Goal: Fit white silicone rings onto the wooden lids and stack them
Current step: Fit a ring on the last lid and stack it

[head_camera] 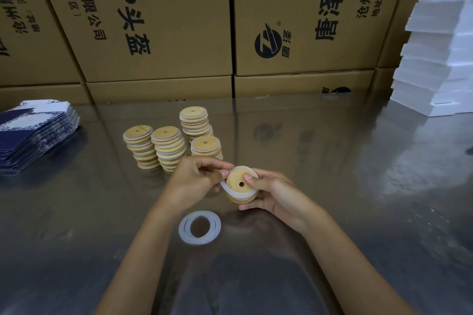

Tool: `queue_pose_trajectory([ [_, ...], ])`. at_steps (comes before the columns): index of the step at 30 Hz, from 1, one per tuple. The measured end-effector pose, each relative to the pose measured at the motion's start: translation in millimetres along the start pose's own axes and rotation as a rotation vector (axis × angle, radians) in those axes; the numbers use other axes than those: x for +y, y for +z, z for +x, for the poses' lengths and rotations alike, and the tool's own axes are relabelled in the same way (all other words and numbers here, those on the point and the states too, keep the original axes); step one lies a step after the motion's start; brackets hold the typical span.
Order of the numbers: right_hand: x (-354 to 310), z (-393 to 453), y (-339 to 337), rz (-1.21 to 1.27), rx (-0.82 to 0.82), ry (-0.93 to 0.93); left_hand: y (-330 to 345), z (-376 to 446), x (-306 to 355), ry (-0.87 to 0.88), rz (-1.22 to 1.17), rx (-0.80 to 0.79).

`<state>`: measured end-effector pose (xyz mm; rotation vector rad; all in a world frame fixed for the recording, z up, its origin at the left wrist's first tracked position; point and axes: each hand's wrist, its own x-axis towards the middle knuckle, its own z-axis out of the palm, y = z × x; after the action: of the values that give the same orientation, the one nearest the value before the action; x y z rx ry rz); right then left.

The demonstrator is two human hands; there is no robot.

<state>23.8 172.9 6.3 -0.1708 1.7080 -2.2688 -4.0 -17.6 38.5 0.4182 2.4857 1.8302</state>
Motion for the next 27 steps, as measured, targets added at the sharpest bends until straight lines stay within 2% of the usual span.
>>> queue_pose_trajectory([
  [8, 2.5, 1.8, -5.0, 0.043, 0.014, -0.058, 12.8, 0.8, -0.1, 0.016, -0.077, 0.06],
  [12, 2.9, 3.7, -4.1, 0.082, 0.082, -0.103, 22.3, 2.9, -2.3, 0.013, -0.081, 0.138],
  [17, 2.1, 4.3, -3.6, -0.009, 0.176, -0.131, 28.4, 6.9, -9.6, -0.015, -0.03, 0.232],
  [23, 6.4, 6.4, 1.7, -0.046, 0.271, -0.137, 36.1, 3.5, -10.9, 0.046, -0.016, 0.23],
  [27, 5.6, 5.1, -0.4, -0.114, 0.248, -0.167, 33.6, 4.0, -9.4, -0.004, -0.101, 0.181],
])
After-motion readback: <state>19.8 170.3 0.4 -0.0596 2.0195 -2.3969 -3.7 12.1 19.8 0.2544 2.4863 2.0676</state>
